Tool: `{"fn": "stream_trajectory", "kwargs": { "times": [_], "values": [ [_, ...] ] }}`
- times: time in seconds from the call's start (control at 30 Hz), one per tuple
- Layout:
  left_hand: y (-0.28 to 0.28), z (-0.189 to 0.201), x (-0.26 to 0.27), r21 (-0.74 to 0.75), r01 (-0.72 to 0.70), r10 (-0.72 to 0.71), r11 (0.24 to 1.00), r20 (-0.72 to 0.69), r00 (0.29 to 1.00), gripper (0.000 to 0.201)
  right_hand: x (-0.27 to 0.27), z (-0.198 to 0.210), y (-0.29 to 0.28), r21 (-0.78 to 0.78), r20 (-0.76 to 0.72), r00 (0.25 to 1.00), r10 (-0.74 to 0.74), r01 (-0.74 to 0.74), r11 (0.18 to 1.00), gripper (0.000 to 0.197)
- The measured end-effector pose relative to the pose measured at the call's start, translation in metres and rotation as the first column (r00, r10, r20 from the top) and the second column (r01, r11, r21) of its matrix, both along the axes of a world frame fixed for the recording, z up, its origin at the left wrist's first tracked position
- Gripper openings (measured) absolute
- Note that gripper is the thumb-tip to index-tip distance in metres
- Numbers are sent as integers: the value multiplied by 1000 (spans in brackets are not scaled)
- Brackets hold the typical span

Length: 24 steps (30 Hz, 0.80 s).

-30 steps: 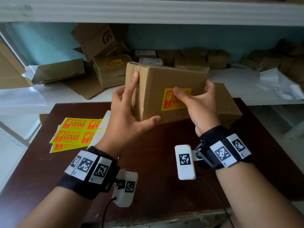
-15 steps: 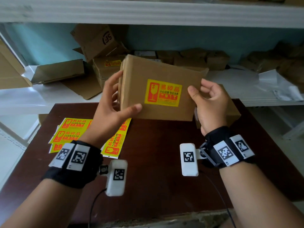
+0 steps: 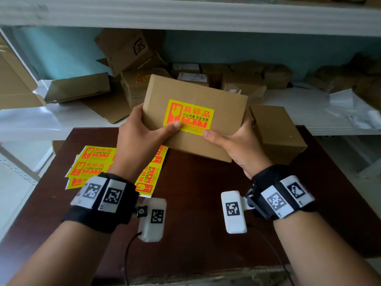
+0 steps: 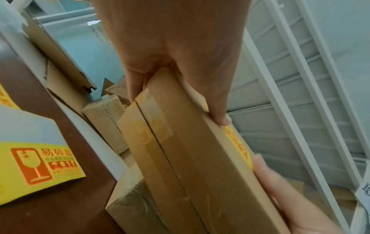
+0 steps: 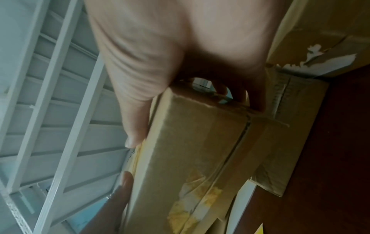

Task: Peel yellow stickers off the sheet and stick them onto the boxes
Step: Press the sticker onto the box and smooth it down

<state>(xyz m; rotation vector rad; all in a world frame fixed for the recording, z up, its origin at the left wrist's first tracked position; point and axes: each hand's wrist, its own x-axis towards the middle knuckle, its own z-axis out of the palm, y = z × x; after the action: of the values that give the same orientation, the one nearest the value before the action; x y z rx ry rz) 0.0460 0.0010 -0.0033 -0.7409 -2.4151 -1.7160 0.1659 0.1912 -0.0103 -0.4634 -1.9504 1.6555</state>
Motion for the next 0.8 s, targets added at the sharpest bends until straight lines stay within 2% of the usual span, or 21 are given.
{"fn": "stream_trajectory", "kwargs": {
  "times": [0.27, 0.43, 0.53, 0.63, 0.7, 0.8],
  "values": [
    [-2, -7, -11, 112, 28, -37, 993, 83, 996, 51, 1, -4, -1, 56, 18, 1000, -5, 4, 998, 97],
    [-6, -5, -22, 67, 64, -72, 996, 120, 990, 40, 3, -5, -2, 82, 47, 997, -66, 62, 995, 136],
    [-5, 1, -20, 28, 84, -87, 996, 130, 988, 54, 3, -2, -11, 196, 74, 993, -97, 81, 977, 142],
    [-3, 1, -19, -25, -63, 64, 998, 41, 997, 70, 3, -3, -21, 294, 73, 991, -115, 88, 952, 135],
    [-3, 0, -21, -48, -157, 155, 986, -41, 987, 67, 3, -6, -24, 291, 57, 992, -116, 95, 952, 133],
    [-6, -1, -26, -26, -183, 181, 983, -74, 981, 59, 4, -8, -22, 267, 64, 993, -97, 77, 961, 133]
  ]
}}
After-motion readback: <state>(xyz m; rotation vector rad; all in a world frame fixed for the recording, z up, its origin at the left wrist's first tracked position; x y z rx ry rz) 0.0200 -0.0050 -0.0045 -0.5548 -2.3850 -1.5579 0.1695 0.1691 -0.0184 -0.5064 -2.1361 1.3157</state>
